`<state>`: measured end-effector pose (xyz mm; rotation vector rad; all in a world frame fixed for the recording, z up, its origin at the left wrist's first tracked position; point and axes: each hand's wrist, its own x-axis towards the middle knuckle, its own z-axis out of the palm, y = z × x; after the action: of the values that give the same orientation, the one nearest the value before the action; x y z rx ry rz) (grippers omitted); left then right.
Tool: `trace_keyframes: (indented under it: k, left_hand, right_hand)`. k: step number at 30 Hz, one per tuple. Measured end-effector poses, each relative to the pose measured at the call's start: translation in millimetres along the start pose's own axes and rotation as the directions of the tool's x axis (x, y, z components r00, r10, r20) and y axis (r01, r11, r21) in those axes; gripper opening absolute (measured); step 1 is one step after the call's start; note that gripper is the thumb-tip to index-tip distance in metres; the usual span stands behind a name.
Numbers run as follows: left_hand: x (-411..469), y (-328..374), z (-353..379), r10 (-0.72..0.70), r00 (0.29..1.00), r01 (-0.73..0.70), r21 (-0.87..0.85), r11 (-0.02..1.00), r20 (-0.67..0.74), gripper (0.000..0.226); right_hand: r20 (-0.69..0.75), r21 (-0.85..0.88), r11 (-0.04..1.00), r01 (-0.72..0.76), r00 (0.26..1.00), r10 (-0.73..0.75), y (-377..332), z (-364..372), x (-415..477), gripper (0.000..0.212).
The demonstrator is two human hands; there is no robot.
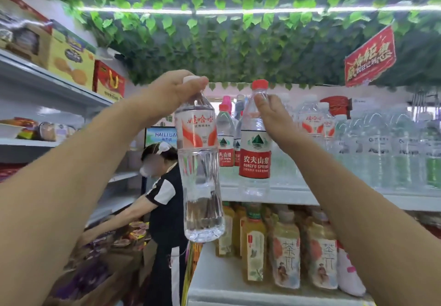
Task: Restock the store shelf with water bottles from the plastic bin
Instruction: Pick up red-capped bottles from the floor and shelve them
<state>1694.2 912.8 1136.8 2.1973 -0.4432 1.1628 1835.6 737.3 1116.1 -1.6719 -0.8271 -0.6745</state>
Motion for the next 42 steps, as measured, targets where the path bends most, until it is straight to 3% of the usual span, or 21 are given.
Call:
trace_keyframes:
  k: [10, 13, 16, 21, 27, 30, 35, 42]
  left_hand:
    - [47, -57, 1, 0.007, 0.999, -0.006, -0.014, 1.000, 0.042, 0.025]
    - [55, -75, 2, 0.010, 0.997, -0.007, -0.036, 0.999, 0.073, 0.032]
    - [59, -87, 7, 0.024, 0.993, -0.016, -0.067, 0.998, 0.119, 0.036]
    - [61, -96, 14, 0.044, 0.992, -0.034, -0.082, 0.996, 0.121, 0.041]
    - [64, -100, 17, 0.074, 0.989, -0.064, -0.078, 0.995, 0.130, 0.040]
    - [66, -100, 16, 0.084, 0.984, -0.065, -0.126, 0.990, 0.155, 0.032]
    - [70, -106, 15, 0.113, 0.982, -0.083, -0.183, 0.980, 0.155, 0.027]
    - [68, -110, 15, 0.113, 0.982, -0.089, -0.151, 0.984, 0.154, 0.028]
  right_hand:
    - [-0.104, -0.269, 0.963, 0.000, 0.994, -0.029, 45, 57, 64, 0.062]
    - [-0.145, -0.377, 0.924, -0.063, 0.989, 0.008, 63, 64, 70, 0.056]
    - [-0.111, -0.510, 0.860, -0.020, 0.993, -0.043, 73, 66, 73, 0.047]
    - [-0.166, -0.396, 0.917, -0.045, 0.986, -0.023, 83, 70, 65, 0.072]
    - [-0.139, -0.463, 0.872, -0.160, 0.985, 0.107, 102, 71, 38, 0.089]
    - [-0.177, -0.501, 0.843, -0.197, 0.976, 0.123, 114, 75, 31, 0.071]
    - [-0.186, -0.409, 0.885, -0.224, 0.970, 0.159, 113, 73, 29, 0.049]
    - [-0.163, -0.416, 0.870, -0.267, 0.962, 0.218, 117, 68, 36, 0.037]
